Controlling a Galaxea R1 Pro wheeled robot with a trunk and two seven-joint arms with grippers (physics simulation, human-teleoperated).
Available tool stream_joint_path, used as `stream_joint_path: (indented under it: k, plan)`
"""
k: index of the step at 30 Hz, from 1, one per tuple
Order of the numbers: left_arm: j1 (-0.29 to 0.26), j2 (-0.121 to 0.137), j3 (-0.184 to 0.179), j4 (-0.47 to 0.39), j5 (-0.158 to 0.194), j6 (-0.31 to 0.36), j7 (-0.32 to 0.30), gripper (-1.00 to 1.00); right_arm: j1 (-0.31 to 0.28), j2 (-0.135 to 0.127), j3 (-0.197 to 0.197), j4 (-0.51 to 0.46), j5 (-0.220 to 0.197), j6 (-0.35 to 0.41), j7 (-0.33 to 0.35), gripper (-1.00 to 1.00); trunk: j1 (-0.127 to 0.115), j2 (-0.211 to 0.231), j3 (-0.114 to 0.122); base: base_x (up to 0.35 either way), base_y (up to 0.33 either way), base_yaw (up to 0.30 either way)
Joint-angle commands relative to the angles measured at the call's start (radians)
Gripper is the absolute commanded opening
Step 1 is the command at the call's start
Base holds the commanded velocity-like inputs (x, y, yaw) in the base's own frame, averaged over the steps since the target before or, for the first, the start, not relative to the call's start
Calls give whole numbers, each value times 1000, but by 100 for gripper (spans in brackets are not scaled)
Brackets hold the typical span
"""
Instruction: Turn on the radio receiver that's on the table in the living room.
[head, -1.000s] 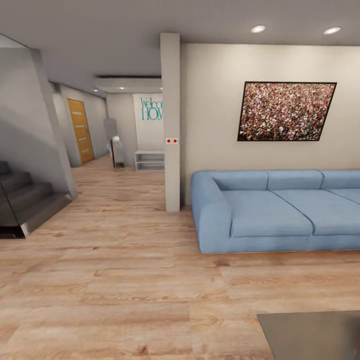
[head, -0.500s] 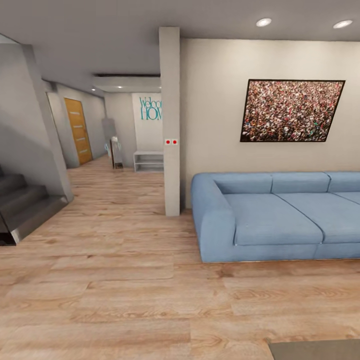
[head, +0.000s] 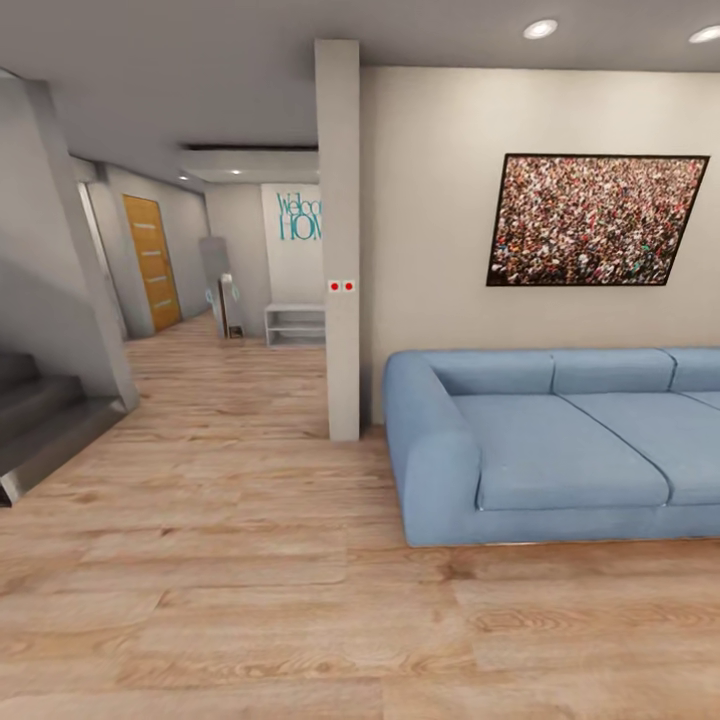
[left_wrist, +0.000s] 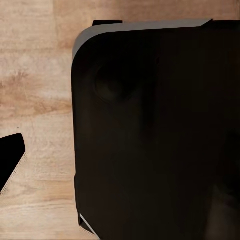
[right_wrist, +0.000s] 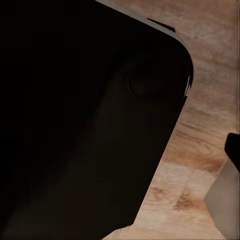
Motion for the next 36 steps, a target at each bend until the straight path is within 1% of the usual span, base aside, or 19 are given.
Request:
stream_joint_path:
  k: [1, 19, 24, 36]
  plan:
    - [0, 0, 0, 0, 0, 0, 0, 100, 0, 0, 0, 0, 0, 0, 0, 100, 0, 0, 0, 323, 0, 0]
    - [0, 0, 0, 0, 0, 0, 0, 100, 0, 0, 0, 0, 0, 0, 0, 100, 0, 0, 0, 312, 0, -12]
    - [0, -1, 0, 0, 0, 0, 0, 100, 0, 0, -1, 0, -1, -1, 0, 100, 0, 0, 2, 78, 0, -208]
    - [0, -1, 0, 0, 0, 0, 0, 100, 0, 0, -1, 0, -1, -2, 0, 100, 0, 0, 8, 6, 0, -270]
